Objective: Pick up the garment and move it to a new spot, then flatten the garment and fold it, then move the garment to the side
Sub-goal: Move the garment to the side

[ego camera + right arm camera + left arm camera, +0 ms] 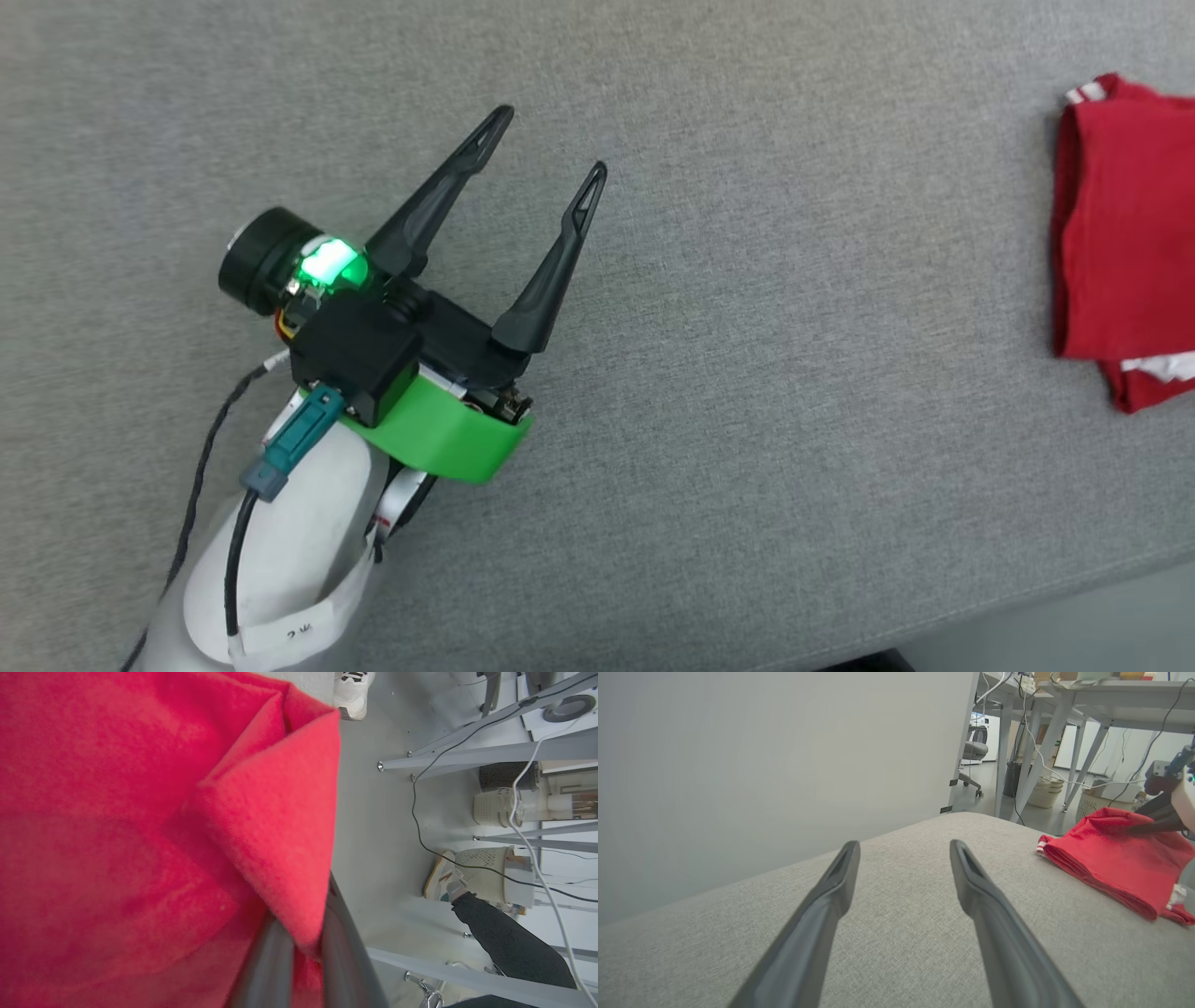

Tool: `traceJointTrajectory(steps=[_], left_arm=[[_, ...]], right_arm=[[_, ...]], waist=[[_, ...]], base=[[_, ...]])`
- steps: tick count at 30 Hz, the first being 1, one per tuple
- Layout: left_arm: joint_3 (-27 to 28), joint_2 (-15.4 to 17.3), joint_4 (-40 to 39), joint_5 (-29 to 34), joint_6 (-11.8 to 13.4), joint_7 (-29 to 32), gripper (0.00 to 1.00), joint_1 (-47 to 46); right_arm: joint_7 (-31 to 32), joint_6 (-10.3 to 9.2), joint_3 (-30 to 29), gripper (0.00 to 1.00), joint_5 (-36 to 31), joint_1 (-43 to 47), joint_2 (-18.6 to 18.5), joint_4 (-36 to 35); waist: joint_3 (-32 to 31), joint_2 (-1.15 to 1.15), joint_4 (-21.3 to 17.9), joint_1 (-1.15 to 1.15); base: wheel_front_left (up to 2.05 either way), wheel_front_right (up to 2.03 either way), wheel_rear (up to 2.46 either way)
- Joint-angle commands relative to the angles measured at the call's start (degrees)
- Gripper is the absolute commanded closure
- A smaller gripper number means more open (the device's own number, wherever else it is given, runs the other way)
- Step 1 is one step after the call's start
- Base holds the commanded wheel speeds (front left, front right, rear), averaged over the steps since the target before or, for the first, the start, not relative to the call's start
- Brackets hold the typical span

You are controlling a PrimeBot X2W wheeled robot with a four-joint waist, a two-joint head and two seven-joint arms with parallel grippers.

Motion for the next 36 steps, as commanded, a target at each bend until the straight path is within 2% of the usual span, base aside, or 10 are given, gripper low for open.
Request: traceJointTrajectory(steps=[1, 12, 13, 14, 15, 21, 26, 32, 36], left_arm=[[-0.35, 0.75, -0.85, 0.9, -0.17, 0.19, 0.0, -1.98], [-1.44, 0.84, -3.06, 1.32, 0.0, 1.17, 0.0, -4.79], [-1.42, 0.81, -2.95, 1.22, 0.12, 1.08, 0.0, -4.62], [-1.38, 0.73, -2.83, 1.1, 0.21, 0.98, 0.0, -4.45], [-1.3, 0.67, -2.64, 0.92, 0.33, 0.85, 0.0, -4.17], [-0.58, -0.43, -0.36, -0.59, 0.97, -0.01, 0.0, -1.89], [1.44, -2.2, 2.68, -3.14, 1.43, -0.35, 0.0, 1.63], [6.5, -4.0, 4.82, -4.98, 1.7, -0.39, 0.0, 8.32], [10.29, -4.75, 6.71, -6.05, 1.67, -0.4, 0.0, 13.27]], right_arm=[[-1.41, -0.09, -1.27, 1.0, -1.57, -1.88, 0.72, 1.44], [-7.74, -0.09, -6.18, 1.0, -7.41, -8.22, 4.17, 12.5], [-8.2, -0.09, -6.42, 0.87, -7.9, -8.59, 4.45, 13.26], [-8.73, -0.09, -6.69, 0.62, -8.27, -8.87, 4.67, 13.75], [-9.37, -0.09, -7.19, 0.0, -8.76, -9.23, 4.98, 14.34], [-12.41, -0.09, -8.68, 0.0, -10.84, -9.73, 6.09, 16.06], [-14.58, -0.09, -8.84, 0.0, -10.24, -9.1, 7.31, 14.22], [-16.31, -0.09, -8.22, 0.0, -6.38, -5.78, 11.14, 6.75], [-17.08, -0.09, -9.86, 0.0, -2.25, -1.32, 15.13, -1.12]], waist=[[5.3, 0.0, -3.38, -0.01], [6.86, 0.0, -1.62, -0.01], [6.59, 0.0, -1.32, -0.01], [6.29, 0.0, -1.06, -0.01], [5.84, 0.0, -0.84, -0.01], [0.4, 0.0, 0.83, -0.01], [-6.33, 0.0, 2.17, -0.01], [-15.62, 0.0, 4.12, -0.01], [-20.82, 0.0, 5.71, -0.01]], base=[[0.0, 0.0, 0.0], [0.0, 0.0, 0.0], [0.0, 0.0, 0.0], [0.0, 0.0, 0.0], [0.0, 0.0, 0.0], [0.0, 0.0, 0.0], [0.0, 0.0, 0.0], [0.0, 0.0, 0.0], [0.0, 0.0, 0.0]])
